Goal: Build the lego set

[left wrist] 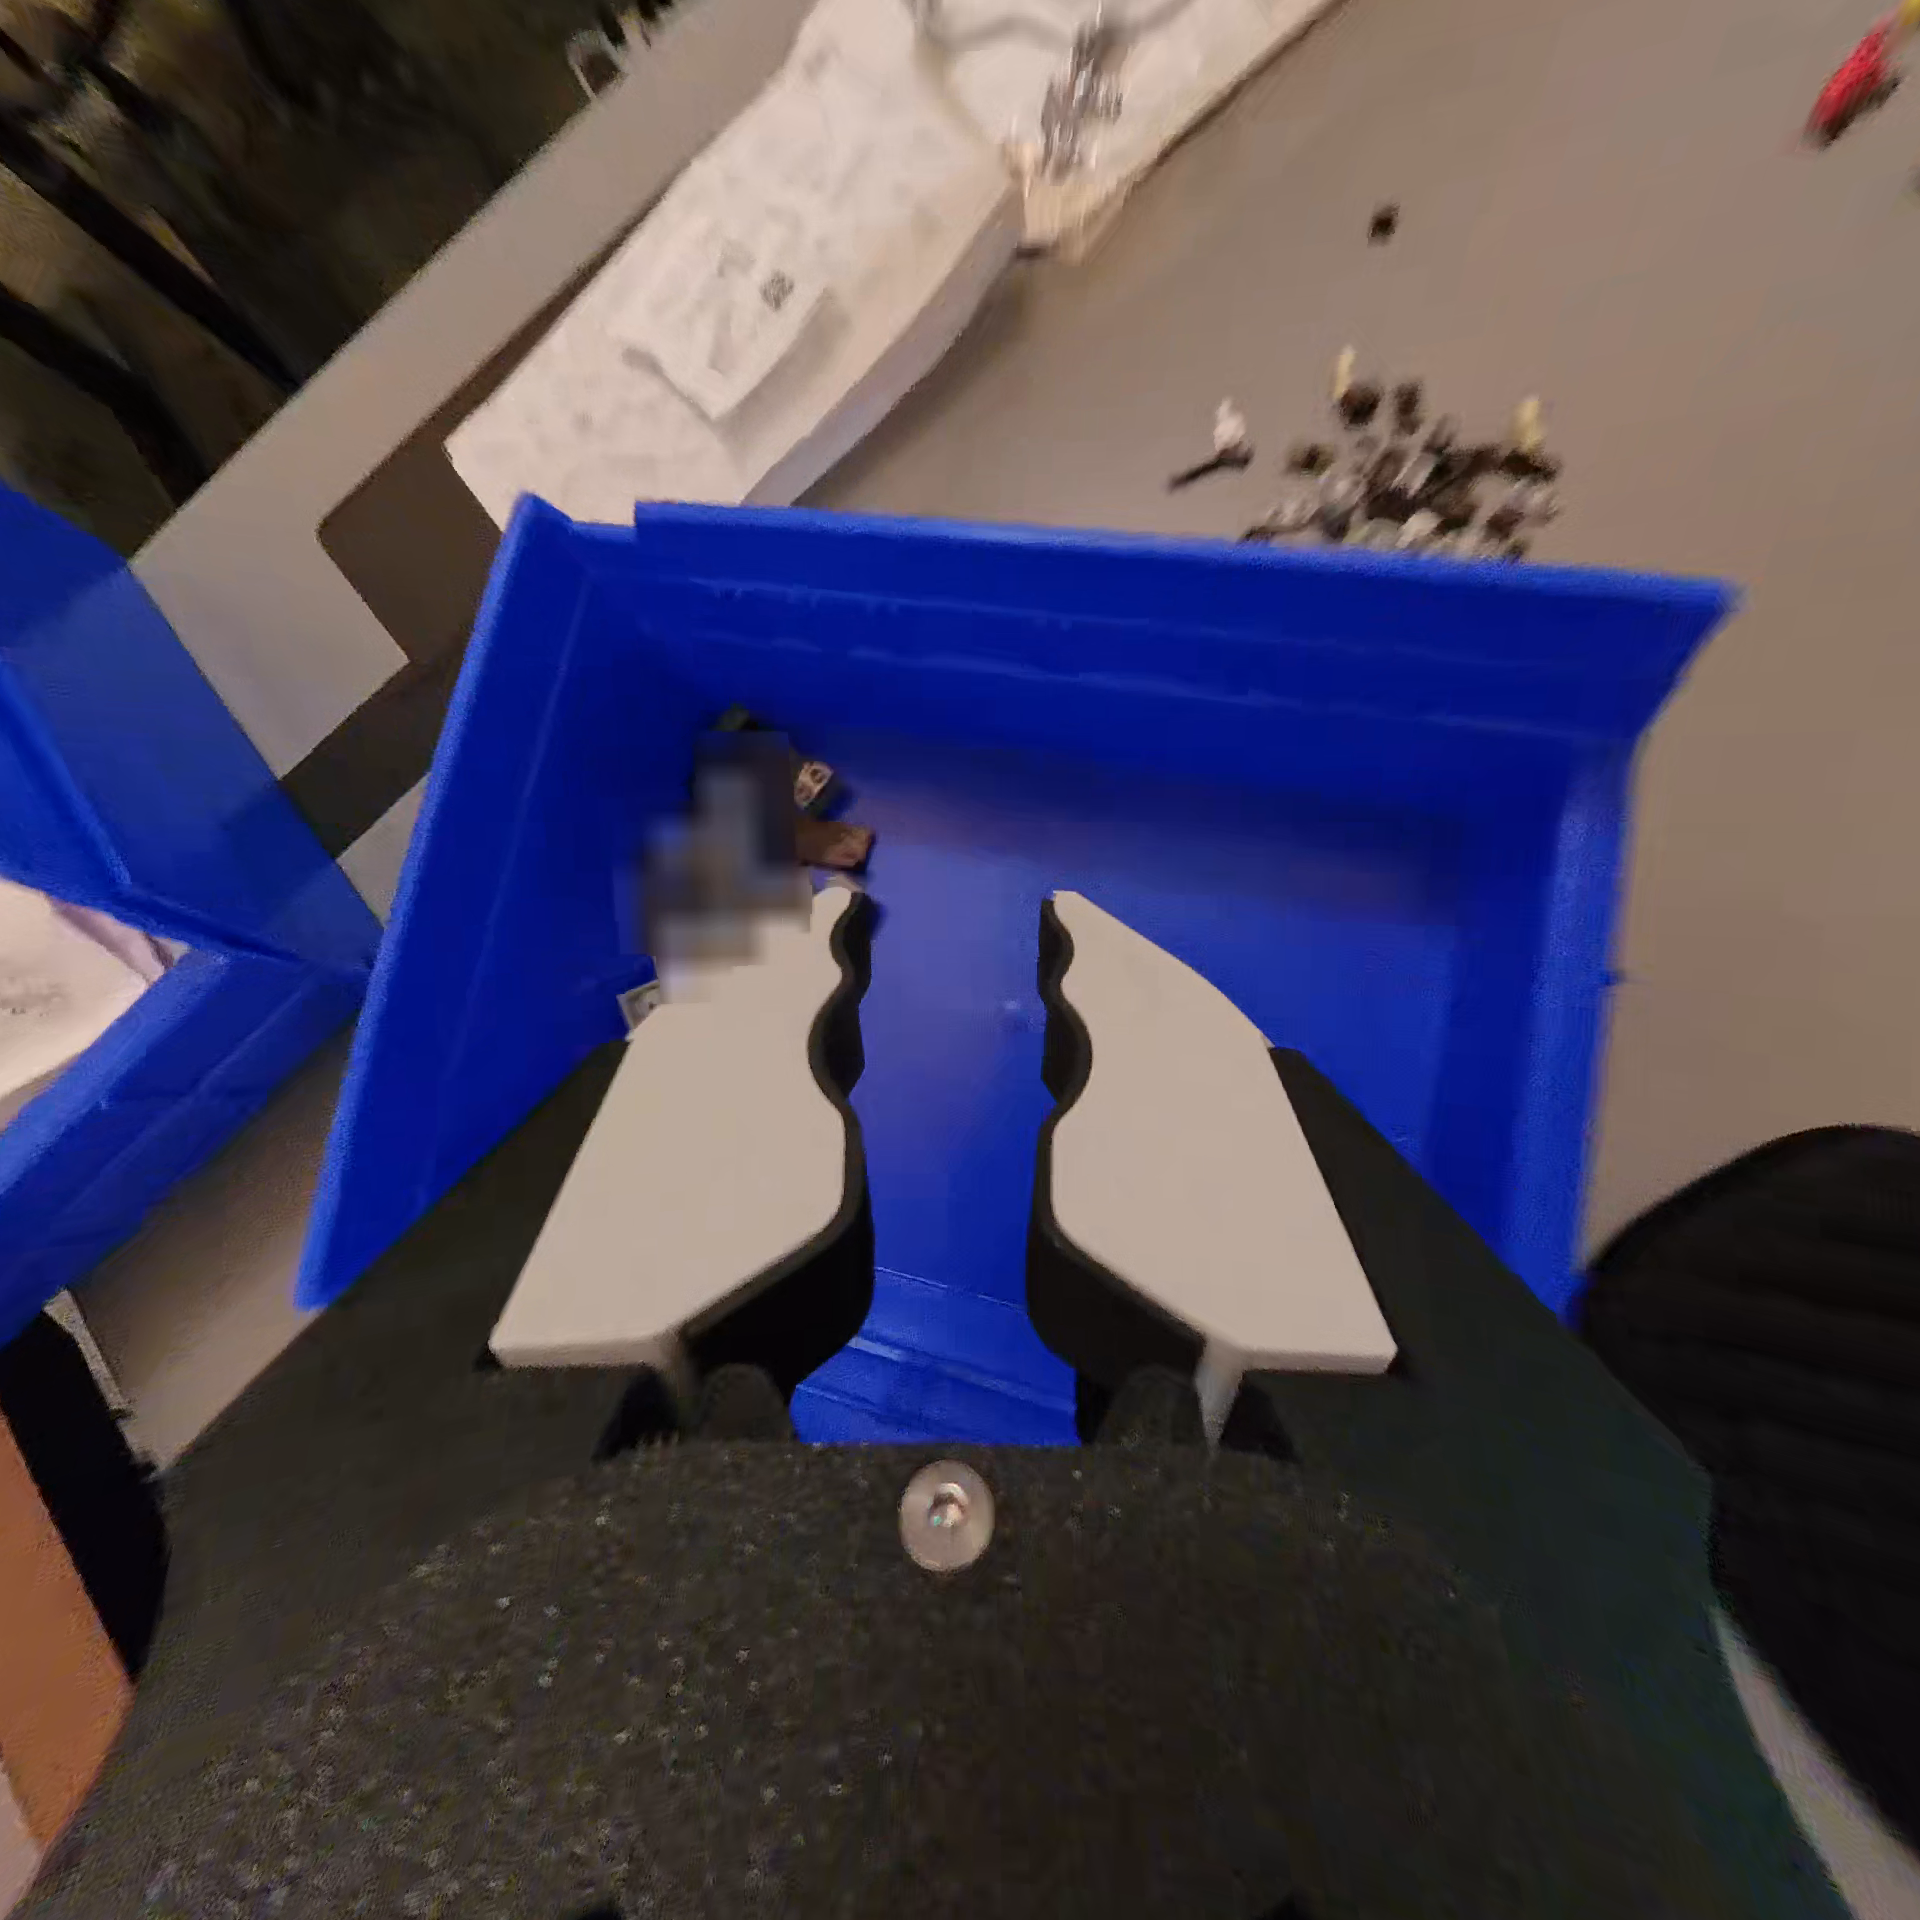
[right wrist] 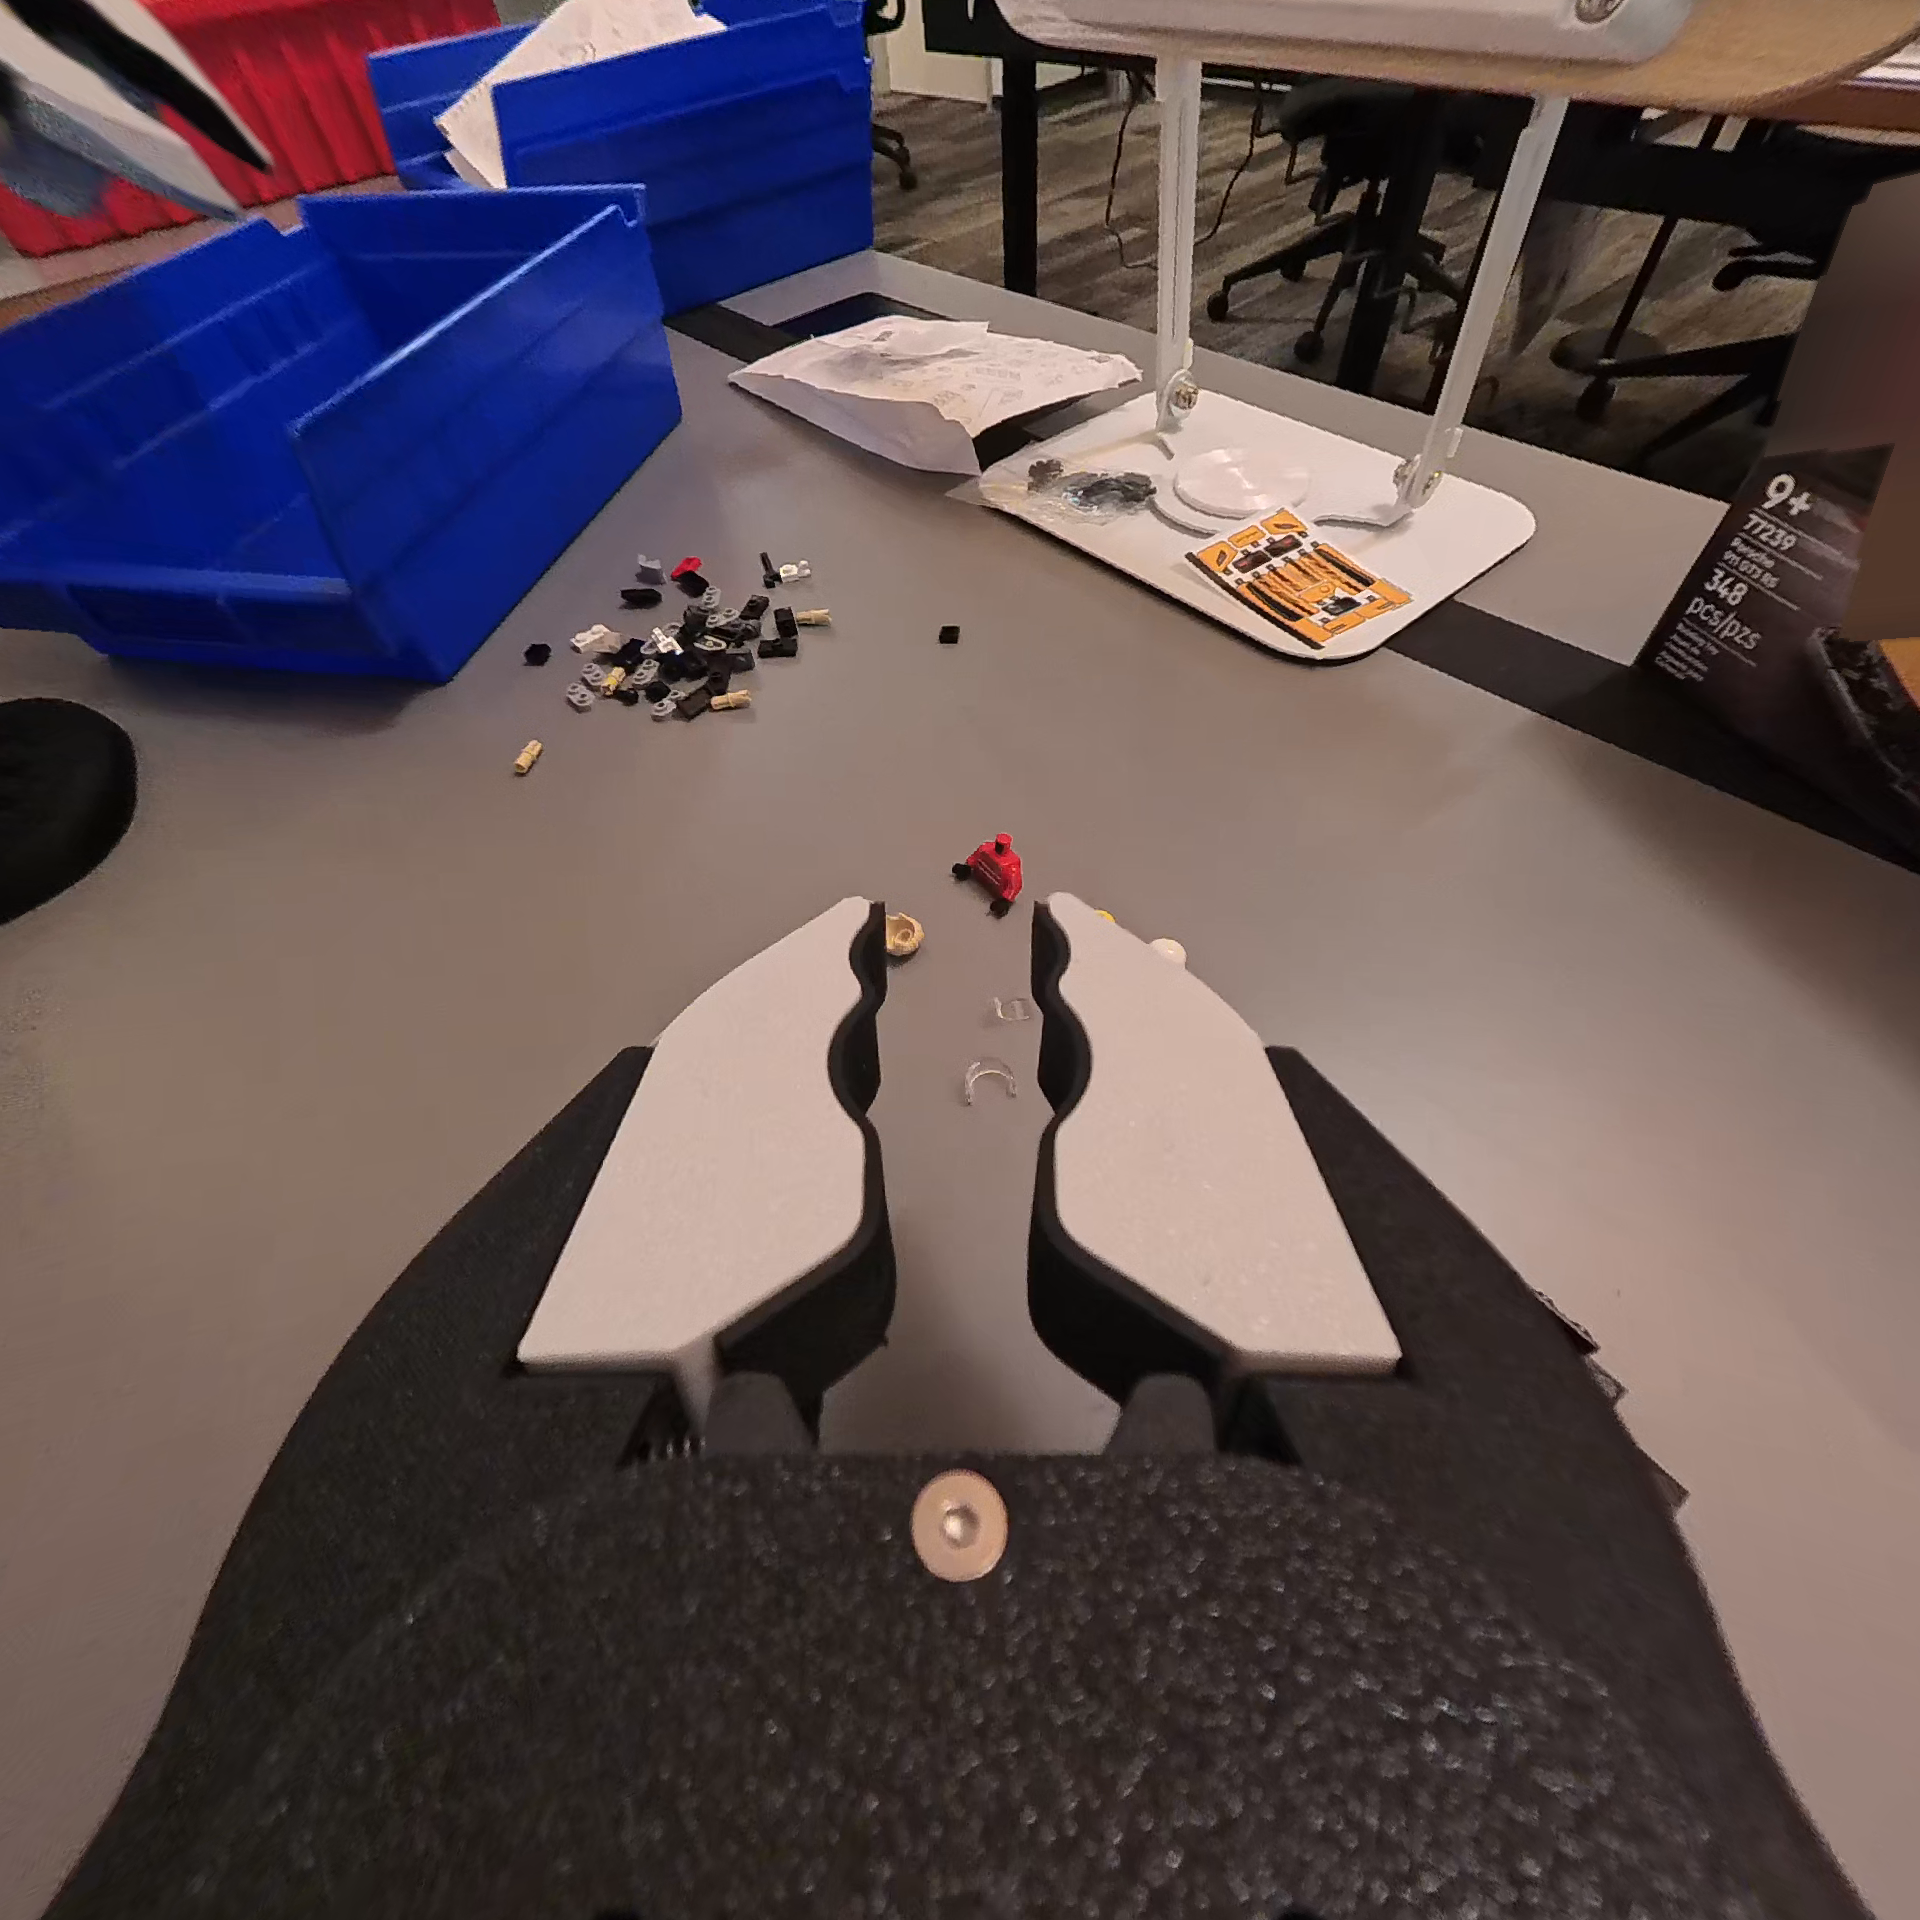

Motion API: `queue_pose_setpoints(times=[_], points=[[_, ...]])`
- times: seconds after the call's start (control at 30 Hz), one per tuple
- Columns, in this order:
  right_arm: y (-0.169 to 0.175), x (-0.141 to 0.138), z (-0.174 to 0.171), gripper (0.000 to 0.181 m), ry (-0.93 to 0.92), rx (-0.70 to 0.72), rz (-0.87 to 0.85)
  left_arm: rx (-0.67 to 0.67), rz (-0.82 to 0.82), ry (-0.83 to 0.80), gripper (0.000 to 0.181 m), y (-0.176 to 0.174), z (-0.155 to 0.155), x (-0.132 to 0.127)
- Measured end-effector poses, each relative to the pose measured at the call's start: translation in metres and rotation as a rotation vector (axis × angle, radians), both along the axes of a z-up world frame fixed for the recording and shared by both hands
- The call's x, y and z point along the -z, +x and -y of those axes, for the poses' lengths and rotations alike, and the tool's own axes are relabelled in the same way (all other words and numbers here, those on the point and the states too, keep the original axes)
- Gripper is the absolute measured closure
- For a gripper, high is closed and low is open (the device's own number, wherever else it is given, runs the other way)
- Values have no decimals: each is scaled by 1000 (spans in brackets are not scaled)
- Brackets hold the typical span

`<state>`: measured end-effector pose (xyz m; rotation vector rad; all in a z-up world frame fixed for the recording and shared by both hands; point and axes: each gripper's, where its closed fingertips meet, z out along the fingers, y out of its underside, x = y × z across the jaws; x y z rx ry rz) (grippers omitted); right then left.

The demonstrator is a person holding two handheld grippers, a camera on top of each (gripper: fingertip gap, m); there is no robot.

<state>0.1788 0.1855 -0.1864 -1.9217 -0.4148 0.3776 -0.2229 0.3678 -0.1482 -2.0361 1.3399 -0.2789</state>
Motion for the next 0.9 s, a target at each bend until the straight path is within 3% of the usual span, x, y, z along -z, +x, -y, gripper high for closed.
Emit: queue_pose_setpoints(times=[0.17,0.33,0.43,0.67,0.73,0.8,0.9], points=[[3,-7,2,155,29,23,11,96,-308,-60,150,-4,-49,61],[10,-9,4,155,38,43,7,134,-551,-150,145,-16,-66,116],[13,-9,5,155,41,50,0,125,-607,-166,175,-25,-67,127],[11,-10,5,155,49,37,-15,255,-433,-289,175,-7,-5,99],[10,-10,5,155,51,33,-14,285,-353,-321,162,-4,9,85],[10,-10,6,155,52,32,-14,272,-276,-328,152,-3,8,71],[10,-10,6,155,52,34,-13,180,-214,-265,153,-12,-17,55]])
